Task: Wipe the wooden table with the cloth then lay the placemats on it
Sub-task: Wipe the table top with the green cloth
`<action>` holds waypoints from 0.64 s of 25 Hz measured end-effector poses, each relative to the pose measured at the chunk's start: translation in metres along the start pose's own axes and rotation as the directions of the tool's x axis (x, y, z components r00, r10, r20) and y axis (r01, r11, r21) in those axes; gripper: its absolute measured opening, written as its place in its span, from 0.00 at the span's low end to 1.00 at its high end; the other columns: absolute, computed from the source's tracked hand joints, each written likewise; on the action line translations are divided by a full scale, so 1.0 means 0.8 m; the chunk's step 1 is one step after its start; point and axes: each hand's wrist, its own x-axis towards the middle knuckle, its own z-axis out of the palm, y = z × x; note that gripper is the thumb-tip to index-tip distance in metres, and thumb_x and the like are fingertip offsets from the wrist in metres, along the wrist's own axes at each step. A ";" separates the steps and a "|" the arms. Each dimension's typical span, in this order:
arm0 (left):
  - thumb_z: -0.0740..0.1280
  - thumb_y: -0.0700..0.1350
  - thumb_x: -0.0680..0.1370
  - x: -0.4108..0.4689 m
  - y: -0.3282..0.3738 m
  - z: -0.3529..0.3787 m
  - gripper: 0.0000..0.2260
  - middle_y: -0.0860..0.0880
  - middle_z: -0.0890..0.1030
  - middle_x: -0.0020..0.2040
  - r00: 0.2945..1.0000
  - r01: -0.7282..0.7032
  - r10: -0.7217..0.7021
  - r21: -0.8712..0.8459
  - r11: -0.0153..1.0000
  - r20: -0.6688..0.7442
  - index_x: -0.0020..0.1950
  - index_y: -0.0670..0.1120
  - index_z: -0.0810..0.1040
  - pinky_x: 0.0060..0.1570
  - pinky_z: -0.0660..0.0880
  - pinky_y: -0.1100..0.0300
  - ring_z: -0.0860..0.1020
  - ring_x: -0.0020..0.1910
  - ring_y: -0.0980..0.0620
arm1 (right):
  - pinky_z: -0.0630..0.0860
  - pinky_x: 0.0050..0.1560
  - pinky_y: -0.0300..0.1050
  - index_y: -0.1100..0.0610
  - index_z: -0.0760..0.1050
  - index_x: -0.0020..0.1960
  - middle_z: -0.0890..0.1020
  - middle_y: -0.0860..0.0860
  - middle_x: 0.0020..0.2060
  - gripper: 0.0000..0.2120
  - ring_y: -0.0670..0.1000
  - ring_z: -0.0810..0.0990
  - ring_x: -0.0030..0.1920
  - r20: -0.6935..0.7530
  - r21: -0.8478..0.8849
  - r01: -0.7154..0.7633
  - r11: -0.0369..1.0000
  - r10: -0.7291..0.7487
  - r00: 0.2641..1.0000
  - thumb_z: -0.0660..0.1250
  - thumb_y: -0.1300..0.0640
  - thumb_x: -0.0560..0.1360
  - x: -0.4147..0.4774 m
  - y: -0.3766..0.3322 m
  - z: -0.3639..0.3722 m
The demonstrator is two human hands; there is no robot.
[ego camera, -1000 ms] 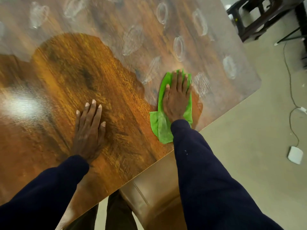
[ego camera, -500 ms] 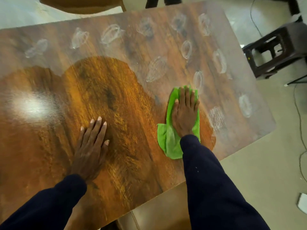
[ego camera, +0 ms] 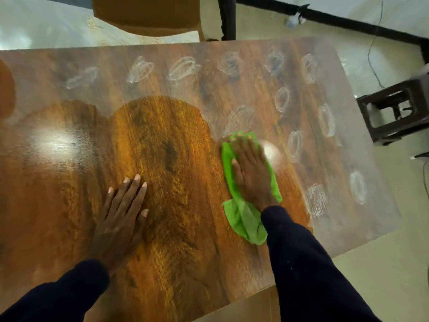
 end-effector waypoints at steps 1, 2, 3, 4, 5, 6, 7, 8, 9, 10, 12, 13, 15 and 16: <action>0.54 0.48 0.86 -0.001 -0.001 -0.002 0.26 0.43 0.59 0.85 1.000 0.001 -0.001 0.002 1.000 -0.004 0.83 0.40 0.63 0.81 0.56 0.35 0.57 0.84 0.42 | 0.53 0.82 0.66 0.52 0.56 0.86 0.56 0.52 0.86 0.28 0.55 0.50 0.86 -0.044 0.018 -0.176 0.984 0.176 0.983 0.47 0.47 0.87 0.025 0.005 -0.001; 0.55 0.47 0.86 -0.002 -0.001 -0.003 0.26 0.43 0.60 0.85 1.000 0.003 -0.003 0.004 1.000 -0.010 0.82 0.40 0.63 0.80 0.57 0.35 0.57 0.84 0.42 | 0.53 0.83 0.66 0.53 0.57 0.86 0.57 0.53 0.85 0.28 0.57 0.52 0.86 -0.083 0.031 -0.313 0.949 0.314 0.946 0.46 0.47 0.87 0.051 0.003 0.000; 0.56 0.47 0.85 -0.004 -0.001 -0.003 0.26 0.43 0.60 0.85 1.000 0.007 -0.007 0.010 1.000 -0.016 0.82 0.40 0.63 0.80 0.57 0.34 0.57 0.84 0.42 | 0.51 0.83 0.66 0.54 0.57 0.86 0.57 0.54 0.85 0.28 0.58 0.52 0.85 -0.105 0.035 -0.389 0.921 0.391 0.915 0.47 0.48 0.87 0.079 -0.006 0.000; 0.56 0.46 0.85 -0.006 -0.001 -0.004 0.25 0.43 0.60 0.85 1.000 0.015 -0.014 0.018 1.000 -0.021 0.82 0.40 0.64 0.80 0.58 0.34 0.57 0.84 0.42 | 0.50 0.83 0.65 0.55 0.56 0.86 0.57 0.55 0.85 0.28 0.59 0.52 0.85 -0.108 0.036 -0.406 0.913 0.407 0.907 0.47 0.48 0.87 0.105 -0.021 0.003; 0.57 0.46 0.85 -0.009 0.000 -0.004 0.25 0.43 0.61 0.84 0.999 0.025 -0.024 0.020 0.999 -0.027 0.82 0.40 0.64 0.80 0.58 0.34 0.58 0.84 0.42 | 0.50 0.83 0.65 0.55 0.56 0.86 0.57 0.55 0.85 0.28 0.60 0.52 0.85 -0.100 0.033 -0.381 0.924 0.383 0.918 0.47 0.48 0.87 0.124 -0.038 0.006; 0.57 0.46 0.85 -0.012 0.002 -0.005 0.25 0.42 0.61 0.84 0.999 0.033 -0.033 0.017 0.999 -0.032 0.82 0.40 0.64 0.80 0.58 0.34 0.58 0.84 0.42 | 0.50 0.83 0.66 0.55 0.55 0.86 0.57 0.55 0.85 0.28 0.60 0.51 0.85 -0.089 0.028 -0.324 0.946 0.325 0.942 0.47 0.47 0.87 0.137 -0.056 0.010; 0.57 0.46 0.85 -0.015 0.003 -0.006 0.25 0.42 0.61 0.84 0.999 0.035 -0.034 0.013 0.999 -0.037 0.82 0.39 0.65 0.79 0.58 0.34 0.59 0.84 0.42 | 0.50 0.83 0.66 0.54 0.55 0.86 0.56 0.55 0.85 0.29 0.60 0.51 0.85 -0.082 0.020 -0.248 0.969 0.249 0.965 0.46 0.47 0.87 0.141 -0.075 0.015; 0.57 0.46 0.85 -0.018 0.004 -0.009 0.25 0.42 0.62 0.84 0.999 0.032 -0.032 0.010 0.999 -0.041 0.82 0.39 0.65 0.79 0.59 0.33 0.59 0.84 0.42 | 0.50 0.83 0.66 0.54 0.54 0.86 0.56 0.55 0.85 0.29 0.60 0.51 0.85 -0.073 0.012 -0.171 0.985 0.172 0.982 0.46 0.47 0.87 0.138 -0.093 0.020; 0.56 0.46 0.85 -0.020 0.004 -0.012 0.25 0.42 0.62 0.84 0.999 0.024 -0.023 0.008 1.000 -0.040 0.82 0.39 0.65 0.79 0.59 0.33 0.59 0.84 0.42 | 0.49 0.83 0.65 0.53 0.53 0.86 0.55 0.55 0.86 0.29 0.59 0.50 0.86 -0.058 0.015 -0.096 0.995 0.096 0.994 0.47 0.47 0.87 0.125 -0.112 0.024; 0.56 0.46 0.85 -0.022 0.003 -0.017 0.25 0.43 0.62 0.84 0.999 0.017 -0.017 0.003 1.000 -0.035 0.82 0.39 0.65 0.79 0.58 0.33 0.58 0.84 0.42 | 0.48 0.84 0.65 0.53 0.53 0.86 0.54 0.54 0.86 0.28 0.59 0.49 0.86 -0.036 0.032 -0.033 0.999 0.034 0.999 0.48 0.48 0.88 0.104 -0.129 0.028; 0.56 0.46 0.85 -0.025 0.000 -0.027 0.25 0.43 0.61 0.84 1.000 0.008 -0.008 0.008 1.000 -0.027 0.82 0.39 0.64 0.79 0.59 0.32 0.58 0.84 0.42 | 0.46 0.84 0.64 0.53 0.51 0.87 0.51 0.52 0.86 0.28 0.57 0.45 0.86 -0.004 0.090 0.069 0.994 -0.069 0.998 0.51 0.49 0.88 0.044 -0.158 0.029; 0.56 0.46 0.85 -0.027 -0.002 -0.033 0.25 0.43 0.61 0.84 1.000 0.003 -0.003 0.008 1.000 -0.019 0.82 0.40 0.64 0.78 0.59 0.32 0.58 0.84 0.41 | 0.46 0.84 0.64 0.52 0.50 0.87 0.49 0.51 0.86 0.29 0.56 0.43 0.86 0.023 0.109 0.095 0.989 -0.098 0.995 0.52 0.49 0.89 0.006 -0.169 0.028; 0.55 0.46 0.85 -0.031 -0.005 -0.043 0.25 0.42 0.60 0.85 1.000 -0.007 0.007 0.007 1.000 -0.003 0.82 0.40 0.63 0.78 0.59 0.31 0.57 0.84 0.41 | 0.47 0.84 0.65 0.51 0.48 0.87 0.47 0.50 0.87 0.29 0.54 0.42 0.86 0.097 0.080 0.136 0.988 -0.143 0.985 0.53 0.49 0.89 -0.078 -0.175 0.026; 0.55 0.46 0.86 -0.035 -0.005 -0.050 0.25 0.42 0.59 0.85 1.000 -0.006 0.006 0.000 1.000 0.006 0.83 0.40 0.62 0.79 0.58 0.31 0.56 0.85 0.41 | 0.49 0.84 0.65 0.51 0.48 0.87 0.47 0.49 0.87 0.29 0.54 0.42 0.86 0.129 0.062 0.153 0.986 -0.160 0.979 0.52 0.49 0.89 -0.118 -0.169 0.023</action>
